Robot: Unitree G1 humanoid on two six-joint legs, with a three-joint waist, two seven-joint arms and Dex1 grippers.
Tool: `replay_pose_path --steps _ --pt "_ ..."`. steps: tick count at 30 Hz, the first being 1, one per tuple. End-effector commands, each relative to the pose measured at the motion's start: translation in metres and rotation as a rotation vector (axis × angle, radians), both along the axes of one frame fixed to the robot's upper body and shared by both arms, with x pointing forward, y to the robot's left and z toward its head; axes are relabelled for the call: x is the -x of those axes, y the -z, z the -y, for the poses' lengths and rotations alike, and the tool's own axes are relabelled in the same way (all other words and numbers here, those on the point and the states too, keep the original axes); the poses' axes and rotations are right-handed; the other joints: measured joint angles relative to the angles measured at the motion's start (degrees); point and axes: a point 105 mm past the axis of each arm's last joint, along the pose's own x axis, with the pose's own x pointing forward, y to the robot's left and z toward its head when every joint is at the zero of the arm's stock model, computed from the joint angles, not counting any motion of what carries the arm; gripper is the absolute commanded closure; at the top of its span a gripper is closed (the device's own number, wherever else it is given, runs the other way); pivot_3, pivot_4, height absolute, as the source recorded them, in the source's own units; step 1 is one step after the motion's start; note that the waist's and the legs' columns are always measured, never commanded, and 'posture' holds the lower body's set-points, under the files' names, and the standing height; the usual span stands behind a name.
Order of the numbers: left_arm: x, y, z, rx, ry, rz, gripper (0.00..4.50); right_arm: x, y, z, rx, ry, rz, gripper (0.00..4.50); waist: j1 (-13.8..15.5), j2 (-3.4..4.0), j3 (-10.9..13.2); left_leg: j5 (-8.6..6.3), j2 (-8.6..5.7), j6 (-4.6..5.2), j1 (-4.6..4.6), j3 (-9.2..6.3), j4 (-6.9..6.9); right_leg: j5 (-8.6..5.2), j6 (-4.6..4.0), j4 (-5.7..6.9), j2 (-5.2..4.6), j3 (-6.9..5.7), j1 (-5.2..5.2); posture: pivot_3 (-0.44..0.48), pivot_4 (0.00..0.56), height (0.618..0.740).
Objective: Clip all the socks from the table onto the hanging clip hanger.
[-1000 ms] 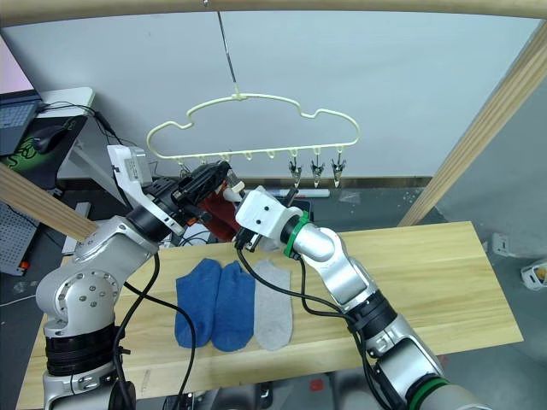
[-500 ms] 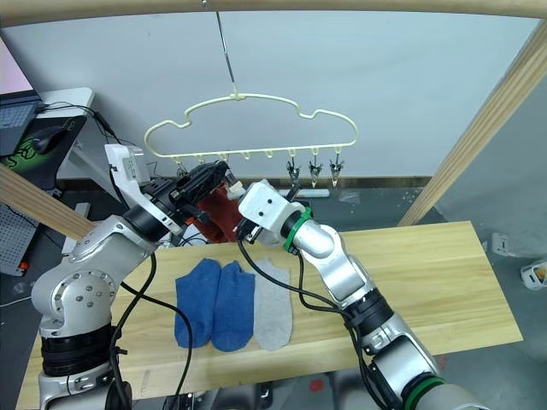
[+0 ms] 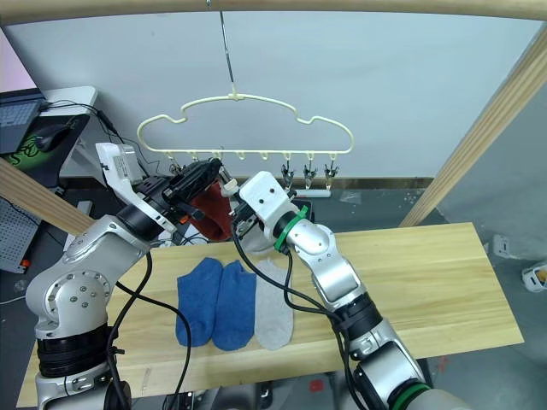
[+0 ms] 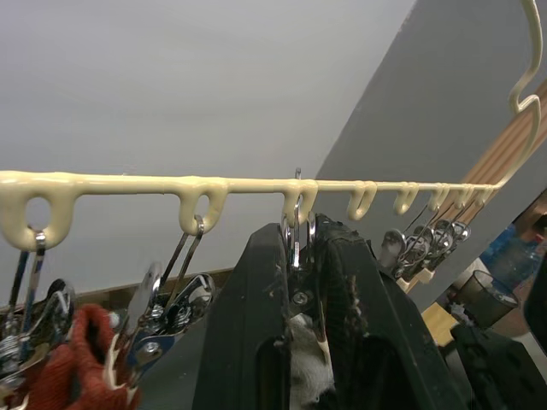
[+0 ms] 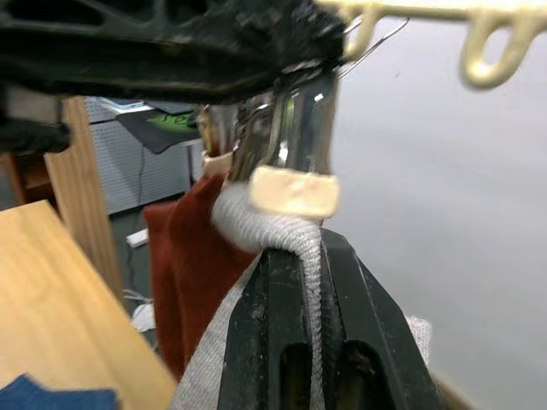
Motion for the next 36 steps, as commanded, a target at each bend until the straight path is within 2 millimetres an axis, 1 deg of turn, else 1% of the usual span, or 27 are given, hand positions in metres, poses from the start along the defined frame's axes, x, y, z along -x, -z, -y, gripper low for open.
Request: replay_pose_path --steps 1,6,13,21,28,36 --pt "0.005 -0.011 0.006 0.008 0.027 0.042 4.31 0.015 -0.008 -0.005 -0.028 -0.04 0.03 4.5 -0.03 -0.02 -0.01 0.0 0.0 0.0 0.01 0.0 0.0 0.0 0.0 0.03 0.0 0.0 0.0 -0.121 0.248 0.74" --pt "0.005 -0.011 0.007 0.012 0.03 0.039 4.34 0.018 -0.004 -0.003 -0.051 -0.015 0.017 4.5 -0.04 -0.03 -0.02 0.05 0.0 -0.08 0.06 0.0 0.05 0.0 0.0 0.4 0.01 0.0 -0.11 -0.123 0.246 0.74" --pt "0.004 -0.01 0.005 0.013 0.024 0.037 4.34 0.011 -0.012 0.003 -0.131 0.074 0.02 4.5 -0.06 -0.05 -0.03 0.13 -0.01 -0.21 0.12 -0.07 0.09 0.01 -0.02 0.63 0.04 -0.02 -0.12 -0.12 0.242 0.74" --pt "0.002 -0.011 0.004 0.021 0.014 0.039 4.34 0.013 -0.013 0.002 -0.173 0.098 0.011 4.5 -0.06 -0.14 -0.08 0.14 -0.02 -0.23 0.1 -0.07 0.09 0.01 -0.03 0.61 0.03 -0.01 -0.12 -0.126 0.24 0.74" --pt "0.003 -0.009 0.009 0.029 0.023 0.036 4.34 0.013 -0.014 -0.007 -0.192 0.088 -0.011 4.5 -0.07 -0.16 -0.09 0.14 -0.02 -0.23 0.11 -0.08 0.09 0.01 -0.03 0.62 0.03 -0.02 -0.12 -0.127 0.241 0.74" --pt "0.002 -0.008 0.01 0.031 0.024 0.035 4.34 0.015 -0.024 -0.017 -0.23 0.048 -0.018 4.5 -0.06 -0.17 -0.1 0.14 -0.02 -0.23 0.11 -0.07 0.09 0.02 -0.03 0.63 0.03 -0.02 -0.12 -0.125 0.24 0.74"
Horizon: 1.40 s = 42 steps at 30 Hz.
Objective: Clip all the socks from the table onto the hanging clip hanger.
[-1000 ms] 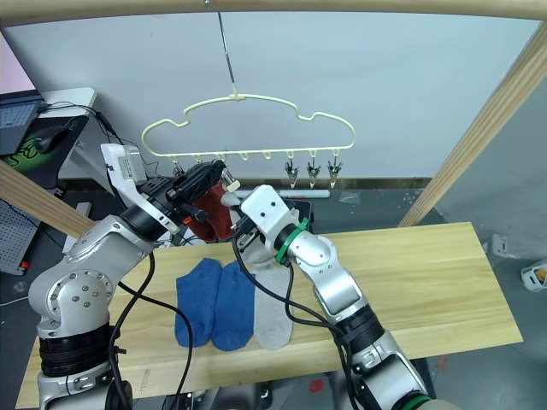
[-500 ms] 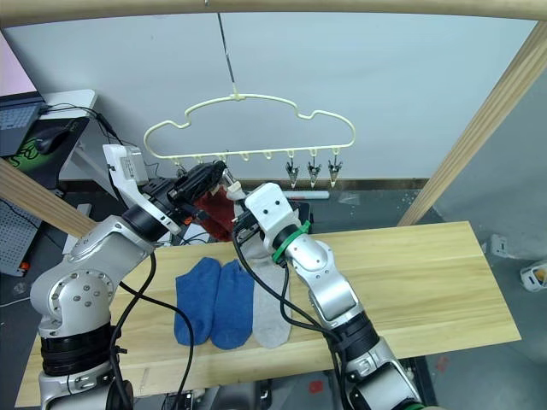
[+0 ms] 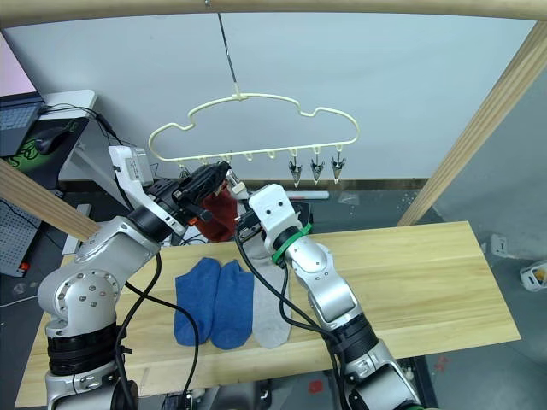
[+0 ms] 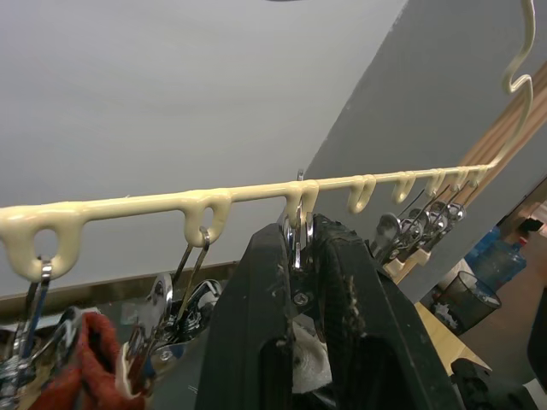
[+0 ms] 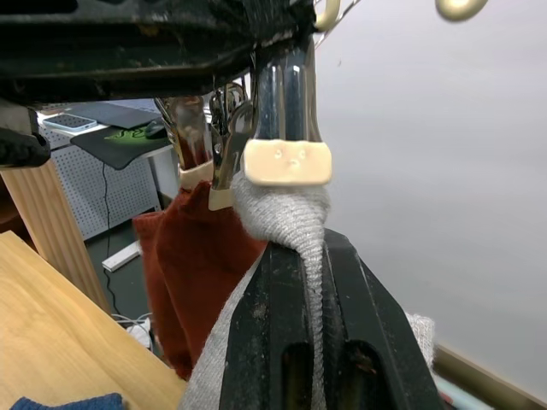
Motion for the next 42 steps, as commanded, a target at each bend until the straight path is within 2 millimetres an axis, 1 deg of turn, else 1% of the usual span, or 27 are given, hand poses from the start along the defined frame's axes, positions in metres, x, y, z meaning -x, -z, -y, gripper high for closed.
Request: replay_pose_path --steps 1,13,15,23,27,28,30,34,39,42 --pt "0.004 -0.013 0.003 0.008 0.011 0.06 4.34 0.012 -0.034 -0.021 -0.105 -0.075 0.067 4.5 0.0 0.0 0.0 0.0 0.0 0.0 0.0 0.0 0.0 0.0 0.0 0.0 0.0 0.0 0.0 -0.125 0.239 0.74" --pt "0.006 -0.009 0.0 0.013 0.009 0.045 4.38 0.01 -0.043 -0.025 -0.123 -0.088 0.088 4.5 0.0 -0.02 -0.01 0.0 0.0 0.0 0.0 0.0 0.0 0.0 0.0 0.01 0.0 0.0 0.0 -0.121 0.236 0.74" --pt "0.006 -0.009 -0.002 0.017 0.0 0.045 3.64 0.01 -0.043 -0.025 -0.123 -0.091 0.09 4.5 0.0 -0.02 -0.01 0.0 0.0 0.0 0.0 0.0 0.01 0.0 0.0 0.01 0.0 0.0 0.0 -0.119 0.236 0.74" --pt "0.011 -0.008 0.001 0.012 0.042 0.042 1.25 0.009 -0.043 -0.028 -0.115 -0.106 0.093 4.5 0.01 -0.06 -0.05 0.0 0.0 0.0 0.01 0.01 0.01 0.0 0.0 0.01 0.0 0.0 0.0 -0.111 0.231 0.74" --pt "0.013 -0.004 -0.003 -0.03 0.021 0.035 1.25 0.009 -0.041 -0.032 -0.101 -0.132 0.073 4.5 0.01 -0.14 -0.1 0.0 0.0 0.0 0.01 0.01 0.01 0.0 0.0 0.02 0.0 0.01 0.0 -0.106 0.231 0.74" --pt "0.013 -0.004 -0.004 -0.038 0.017 0.036 1.21 0.009 -0.04 -0.032 -0.099 -0.132 0.069 3.98 0.02 -0.14 -0.1 0.0 0.01 0.0 0.01 0.01 0.01 0.0 0.0 0.02 0.0 0.0 0.0 -0.105 0.232 0.74" --pt "0.013 -0.003 -0.005 -0.055 0.014 0.037 1.21 0.008 -0.038 -0.031 -0.086 -0.13 0.063 3.44 0.04 -0.16 -0.11 0.0 0.01 -0.01 0.01 -0.01 0.01 0.0 0.0 0.02 0.0 -0.01 0.0 -0.105 0.232 0.74" --pt "0.015 0.0 -0.006 -0.092 0.003 0.045 1.21 0.01 -0.03 -0.03 -0.012 -0.133 0.054 2.04 0.04 -0.17 -0.12 0.01 0.0 -0.01 0.01 0.01 0.01 0.0 -0.01 0.02 0.0 0.01 0.0 -0.104 0.234 0.74" --pt "0.023 0.006 -0.005 -0.159 0.022 0.065 1.21 0.018 -0.017 -0.01 0.082 -0.129 0.041 2.04 0.09 -0.16 -0.16 0.01 0.02 -0.01 -0.01 -0.01 0.0 0.0 -0.01 0.02 0.0 -0.01 -0.04 -0.104 0.233 0.74" --pt "0.026 0.012 -0.008 -0.217 0.03 0.075 1.21 0.03 -0.012 0.005 0.129 -0.145 0.034 2.04 0.24 -0.25 -0.25 0.0 0.0 -0.01 -0.02 0.0 -0.01 0.0 0.0 0.0 -0.01 0.0 -0.03 -0.113 0.231 0.74"
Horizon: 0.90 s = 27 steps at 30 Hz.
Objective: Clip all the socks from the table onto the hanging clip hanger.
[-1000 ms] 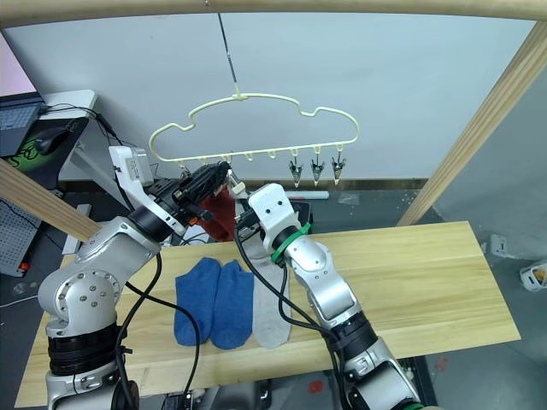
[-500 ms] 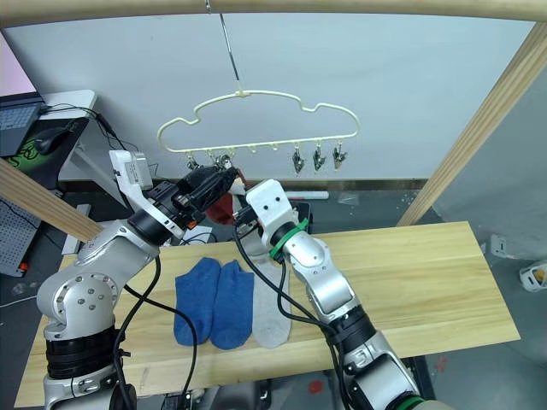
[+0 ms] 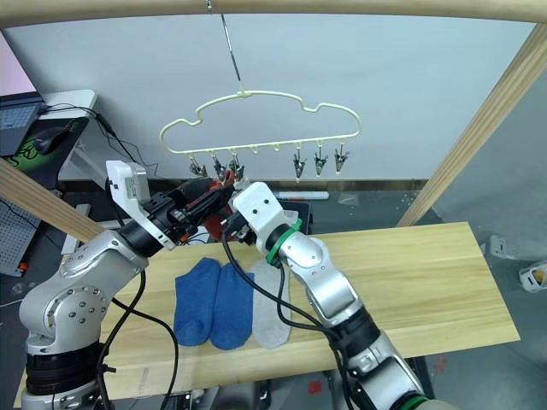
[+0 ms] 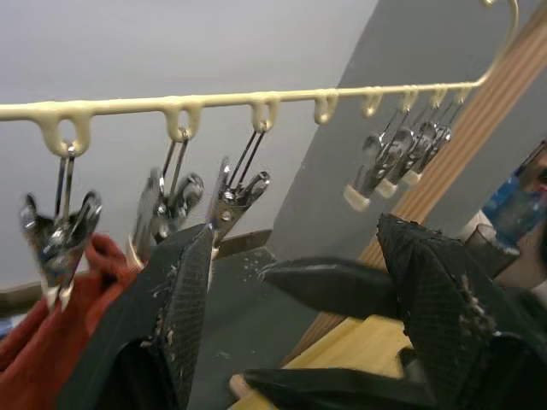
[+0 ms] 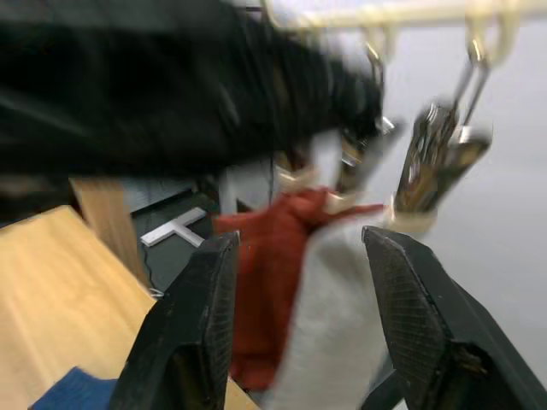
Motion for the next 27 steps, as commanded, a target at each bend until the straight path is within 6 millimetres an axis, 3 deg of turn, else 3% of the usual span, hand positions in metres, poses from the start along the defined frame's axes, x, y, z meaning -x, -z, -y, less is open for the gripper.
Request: replay_pose_path --steps 1,8,12,18,23,27 --pt "0.01 -0.005 0.0 -0.082 0.028 0.069 1.21 0.019 -0.005 0.014 0.028 -0.036 0.024 2.04 0.13 -0.04 -0.03 0.0 -0.01 0.0 0.0 -0.01 0.0 0.0 0.0 0.0 0.0 0.0 0.01 -0.113 0.231 0.74" --pt "0.02 0.009 -0.002 -0.234 0.103 0.094 1.21 0.035 0.001 0.051 0.105 -0.004 0.018 2.04 -0.06 -0.05 -0.1 0.04 0.0 -0.05 0.04 -0.02 0.01 0.0 -0.01 0.05 0.05 0.0 0.01 -0.127 0.221 0.74" --pt "0.027 0.011 0.001 -0.287 0.179 0.104 1.21 0.031 -0.005 0.074 0.055 0.09 -0.023 2.04 -0.1 -0.06 -0.28 0.06 0.01 -0.07 0.04 -0.01 0.01 0.0 -0.01 0.06 0.07 -0.01 0.02 -0.129 0.212 0.74" --pt "0.032 0.013 0.01 -0.31 0.263 0.111 1.21 0.023 -0.008 0.089 -0.012 0.19 -0.07 2.04 -0.18 -0.03 -1.29 0.07 -0.01 -0.07 0.04 0.05 0.01 0.01 -0.02 0.04 0.07 0.01 0.02 -0.139 0.187 0.74" --pt "0.028 0.009 0.011 -0.322 0.278 0.135 1.21 0.015 -0.011 0.093 -0.05 0.248 -0.089 3.68 -0.25 -0.04 -1.98 0.09 -0.03 -0.06 0.06 0.13 0.01 0.01 -0.03 0.05 0.1 0.01 0.06 -0.142 0.175 0.74" --pt "0.028 0.004 0.014 -0.318 0.31 0.147 1.21 0.005 -0.011 0.092 -0.081 0.303 -0.112 3.68 -0.31 -0.02 -2.52 0.1 -0.01 -0.05 0.08 0.14 0.01 0.02 -0.04 0.05 0.18 0.02 0.07 -0.143 0.174 0.74"
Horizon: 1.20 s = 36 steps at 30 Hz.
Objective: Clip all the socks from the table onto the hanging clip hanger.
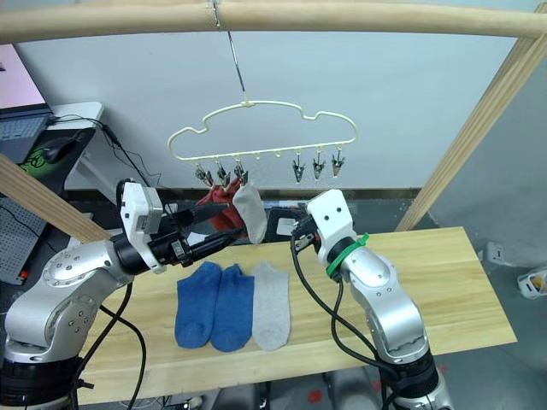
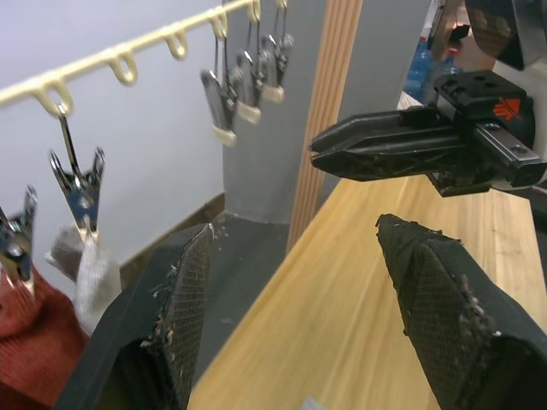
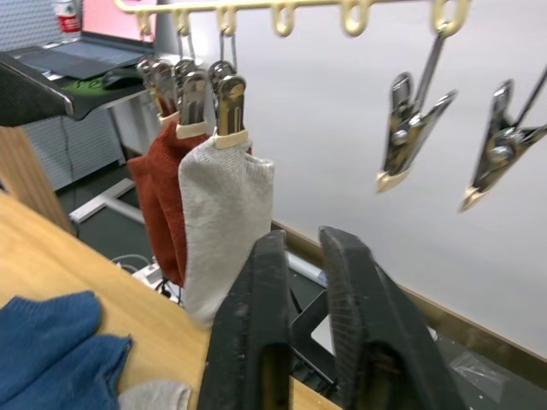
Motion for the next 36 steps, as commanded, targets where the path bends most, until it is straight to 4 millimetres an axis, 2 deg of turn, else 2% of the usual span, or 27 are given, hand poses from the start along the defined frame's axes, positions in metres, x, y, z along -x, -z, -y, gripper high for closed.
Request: replay_pose_path --steps 1,7,14,17,20,36 --pt "0.004 -0.01 0.005 -0.009 0.046 0.036 1.21 -0.007 -0.011 0.002 -0.04 0.055 0.025 3.68 -0.06 -0.01 -0.08 0.0 0.0 0.0 0.01 0.01 0.0 0.0 0.0 0.0 0.0 0.01 0.0 -0.142 0.173 0.74" --pt "0.002 -0.012 0.006 -0.017 0.056 0.039 1.21 -0.022 -0.014 0.0 -0.079 0.121 0.013 3.68 -0.13 0.01 -0.36 0.02 0.0 0.02 0.03 0.02 0.0 0.01 -0.02 0.0 0.12 0.01 0.04 -0.139 0.173 0.74" --pt "-0.002 -0.012 0.006 -0.025 0.055 0.049 1.21 -0.029 -0.013 -0.007 -0.099 0.123 0.007 3.68 -0.14 0.01 -0.49 0.02 0.0 0.02 0.02 0.03 0.0 0.02 -0.03 0.0 0.11 0.01 0.04 -0.136 0.172 0.74" --pt "-0.004 -0.011 0.006 -0.026 0.054 0.051 1.21 -0.032 -0.013 -0.008 -0.109 0.143 -0.001 3.08 -0.14 0.01 -0.49 0.02 0.02 0.03 0.03 0.03 0.0 0.02 -0.03 0.01 0.11 0.02 0.04 -0.133 0.174 0.74" --pt "-0.004 -0.011 0.007 -0.026 0.054 0.053 1.21 -0.036 -0.013 -0.008 -0.12 0.157 -0.006 2.02 -0.13 0.01 -0.5 0.02 0.02 0.03 0.03 0.02 0.0 0.02 -0.04 0.02 0.11 0.01 0.04 -0.133 0.174 0.74" --pt "-0.005 -0.017 0.015 -0.028 0.057 0.06 1.21 -0.049 -0.032 -0.017 -0.159 0.166 0.062 2.02 -0.13 0.01 -0.5 0.02 0.03 0.04 0.02 0.02 0.0 0.03 -0.06 0.02 0.08 0.02 0.03 -0.126 0.181 0.74"
